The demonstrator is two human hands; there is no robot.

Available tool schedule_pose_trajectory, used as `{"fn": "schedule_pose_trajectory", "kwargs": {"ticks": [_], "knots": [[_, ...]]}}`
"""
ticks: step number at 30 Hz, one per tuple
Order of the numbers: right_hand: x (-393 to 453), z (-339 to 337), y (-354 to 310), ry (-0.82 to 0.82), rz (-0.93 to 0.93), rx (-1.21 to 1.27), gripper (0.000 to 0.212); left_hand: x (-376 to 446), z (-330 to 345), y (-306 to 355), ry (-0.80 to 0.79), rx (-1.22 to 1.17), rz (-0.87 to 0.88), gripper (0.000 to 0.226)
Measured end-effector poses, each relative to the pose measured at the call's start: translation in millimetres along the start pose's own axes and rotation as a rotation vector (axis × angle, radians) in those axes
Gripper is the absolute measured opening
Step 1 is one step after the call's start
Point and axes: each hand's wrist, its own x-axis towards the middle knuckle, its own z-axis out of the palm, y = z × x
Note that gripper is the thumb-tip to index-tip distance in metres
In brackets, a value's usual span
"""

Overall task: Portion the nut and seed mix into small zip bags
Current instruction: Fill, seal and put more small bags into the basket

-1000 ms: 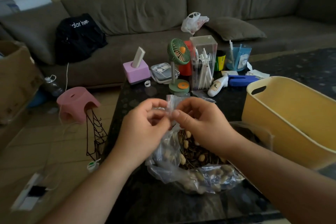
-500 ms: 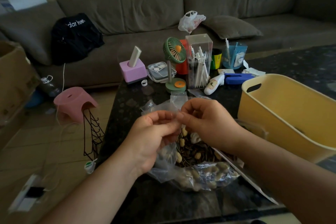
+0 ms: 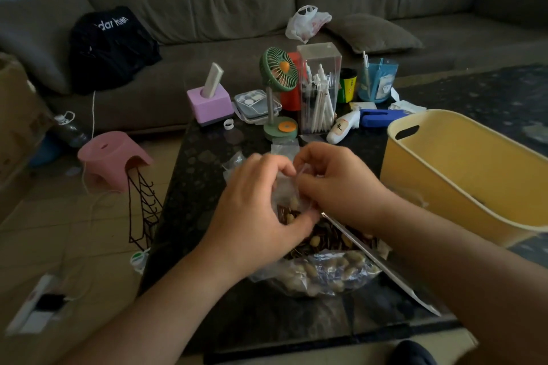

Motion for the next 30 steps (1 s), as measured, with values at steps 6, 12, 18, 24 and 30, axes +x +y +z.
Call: {"fn": "schedule_pose_trajectory", "kwargs": {"ticks": [6,12,18,24,30], "knots": [[-4,-9,1,-0.239,0.153,0.178,0.015,-3,4,-4,-0.233,-0.012,0.015,0.088],[-6,-14,6,-0.23,0.167,0.232,0.006,-3,9,-5,-0.236,-0.095,-0.118,0.076],[-10,-23,12,-0.252,0.202,0.269,0.014,-5,11,-3,-0.184,-0.207,-0.154,0.062],[-13,-31,22,-0.276,0.179,0.292,0.025,-7,22,-3,-0.163,-0.422,-0.248,0.061],[-12,-43,51,-0.426,-0.008,-0.517,0.018,-10,36,-6,-0.253,-0.612,-0.412,0.06]]}}
